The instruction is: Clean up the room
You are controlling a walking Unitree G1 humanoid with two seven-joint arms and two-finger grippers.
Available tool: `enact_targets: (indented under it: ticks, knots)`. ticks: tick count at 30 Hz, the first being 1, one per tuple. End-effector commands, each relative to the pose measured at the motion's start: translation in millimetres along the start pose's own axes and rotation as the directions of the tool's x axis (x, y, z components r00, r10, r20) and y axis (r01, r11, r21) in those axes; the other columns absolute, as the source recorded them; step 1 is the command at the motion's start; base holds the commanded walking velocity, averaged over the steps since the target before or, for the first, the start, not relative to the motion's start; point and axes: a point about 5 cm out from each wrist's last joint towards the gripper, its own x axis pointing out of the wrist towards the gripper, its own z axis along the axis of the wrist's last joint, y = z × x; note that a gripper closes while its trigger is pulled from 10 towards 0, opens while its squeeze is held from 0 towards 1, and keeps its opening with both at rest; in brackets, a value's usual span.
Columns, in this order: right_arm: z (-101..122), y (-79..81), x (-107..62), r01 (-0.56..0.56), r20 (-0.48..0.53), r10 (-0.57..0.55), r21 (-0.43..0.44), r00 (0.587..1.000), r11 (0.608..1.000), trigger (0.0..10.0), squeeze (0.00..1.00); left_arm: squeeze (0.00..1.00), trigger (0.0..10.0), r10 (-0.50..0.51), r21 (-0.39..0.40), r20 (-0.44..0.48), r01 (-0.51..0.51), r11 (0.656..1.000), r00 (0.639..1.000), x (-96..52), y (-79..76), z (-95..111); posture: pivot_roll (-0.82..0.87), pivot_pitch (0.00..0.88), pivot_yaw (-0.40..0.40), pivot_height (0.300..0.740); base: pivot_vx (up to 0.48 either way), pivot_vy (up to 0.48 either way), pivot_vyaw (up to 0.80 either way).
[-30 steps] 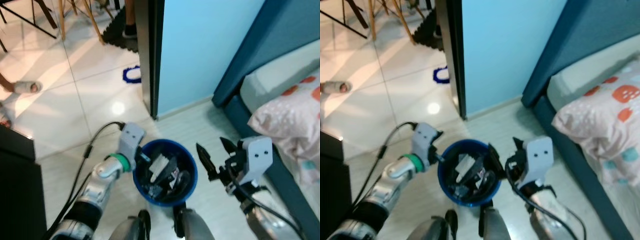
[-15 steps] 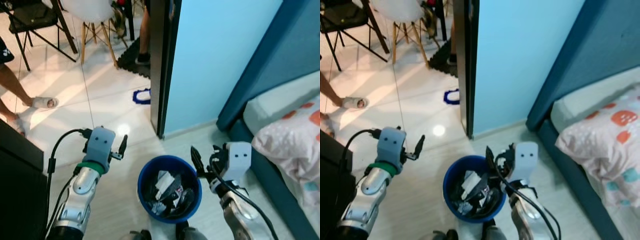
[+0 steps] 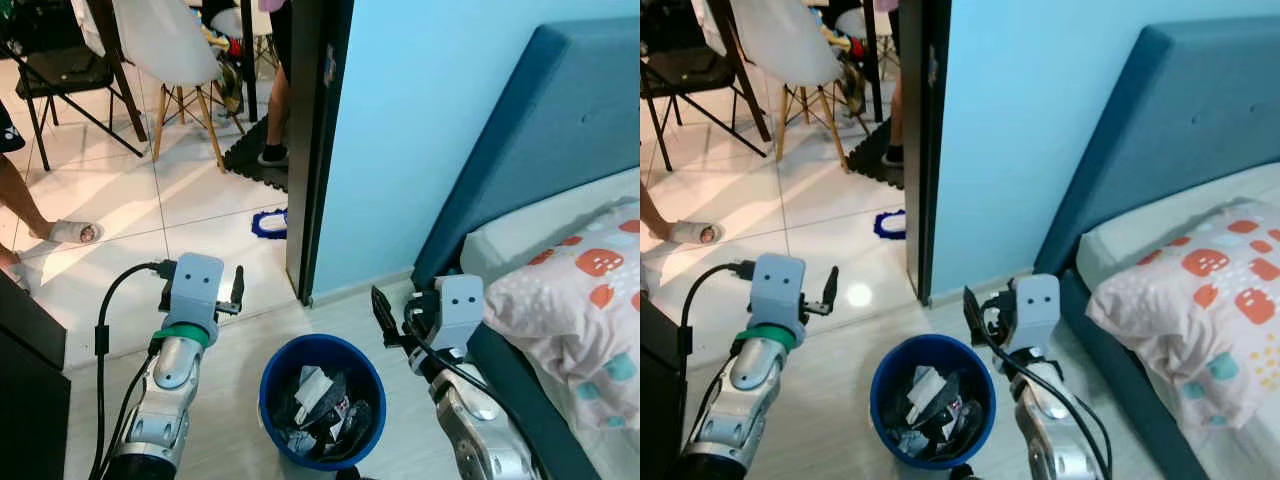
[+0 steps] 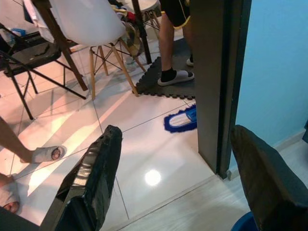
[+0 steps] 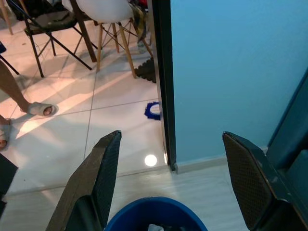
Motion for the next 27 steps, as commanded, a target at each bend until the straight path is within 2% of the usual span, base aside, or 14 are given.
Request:
enact_targets:
  ticks: [1,23,27]
  knots:
    - [-7.0,-2.2,-2.5,0.008,-0.019,-0.008,-0.001,1.0,1.0,10.0,0.0,0.0,10.0,0.013,0.009,-0.039,-0.012,1.0,0.999,-4.5,1.7,-8.1,-0.1,0.063,0.052,0.717,-0.315,0.0,0.0]
    - [-14.7,-9.5,-3.6,0.015,-0.013,-0.015,-0.024,1.0,1.0,10.0,0.0,0.0,10.0,0.019,0.011,-0.042,-0.019,1.0,0.999,-2.8,-2.4,-7.2,-0.12,0.059,0.054,0.717,-0.312,0.0,0.0]
    - [-15.2,-10.3,-3.4,0.014,-0.014,-0.014,-0.023,1.0,1.0,10.0,0.0,0.0,10.0,0.017,0.004,-0.048,-0.016,1.0,0.999,-2.1,-4.3,-7.1,-0.12,0.059,0.054,0.717,0.0,0.0,0.0]
